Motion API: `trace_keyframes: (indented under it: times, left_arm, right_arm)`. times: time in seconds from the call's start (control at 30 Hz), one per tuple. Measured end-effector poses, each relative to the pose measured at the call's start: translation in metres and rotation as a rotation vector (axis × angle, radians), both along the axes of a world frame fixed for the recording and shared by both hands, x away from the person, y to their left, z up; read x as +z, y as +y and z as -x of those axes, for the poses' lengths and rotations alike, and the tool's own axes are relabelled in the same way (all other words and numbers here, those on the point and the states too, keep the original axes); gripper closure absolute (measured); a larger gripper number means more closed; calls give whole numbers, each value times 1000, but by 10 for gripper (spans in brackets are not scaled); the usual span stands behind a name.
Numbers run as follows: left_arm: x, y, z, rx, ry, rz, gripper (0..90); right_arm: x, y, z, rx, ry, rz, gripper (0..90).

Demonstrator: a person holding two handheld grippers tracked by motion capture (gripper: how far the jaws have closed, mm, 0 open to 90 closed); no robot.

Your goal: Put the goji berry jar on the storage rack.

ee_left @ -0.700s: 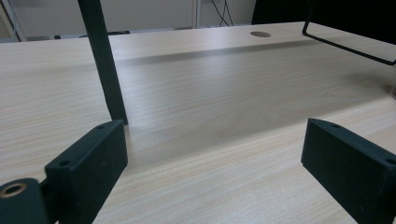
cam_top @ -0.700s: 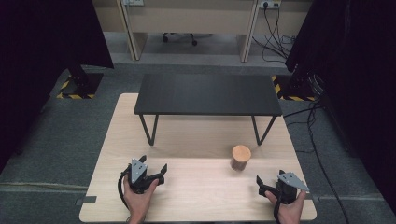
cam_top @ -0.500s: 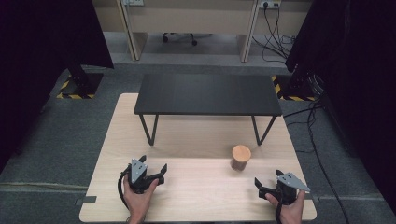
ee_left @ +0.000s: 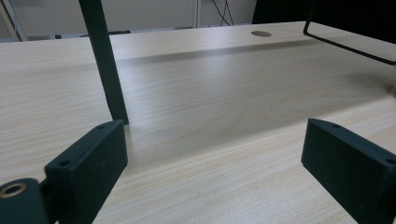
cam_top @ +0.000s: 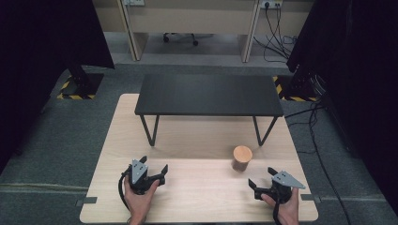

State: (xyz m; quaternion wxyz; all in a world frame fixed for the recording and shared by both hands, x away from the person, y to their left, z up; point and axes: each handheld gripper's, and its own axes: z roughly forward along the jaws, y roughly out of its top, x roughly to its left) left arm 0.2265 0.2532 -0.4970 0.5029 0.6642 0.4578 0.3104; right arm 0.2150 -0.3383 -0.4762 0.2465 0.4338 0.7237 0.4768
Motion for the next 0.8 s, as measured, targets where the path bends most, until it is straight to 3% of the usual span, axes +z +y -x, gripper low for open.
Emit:
trace_keyframes:
  times: [0.8]
  left_arm:
    - [0, 0, 0, -2, 3, 0, 62]
  right_arm:
    - [3, 25, -42, 36, 30, -2, 43]
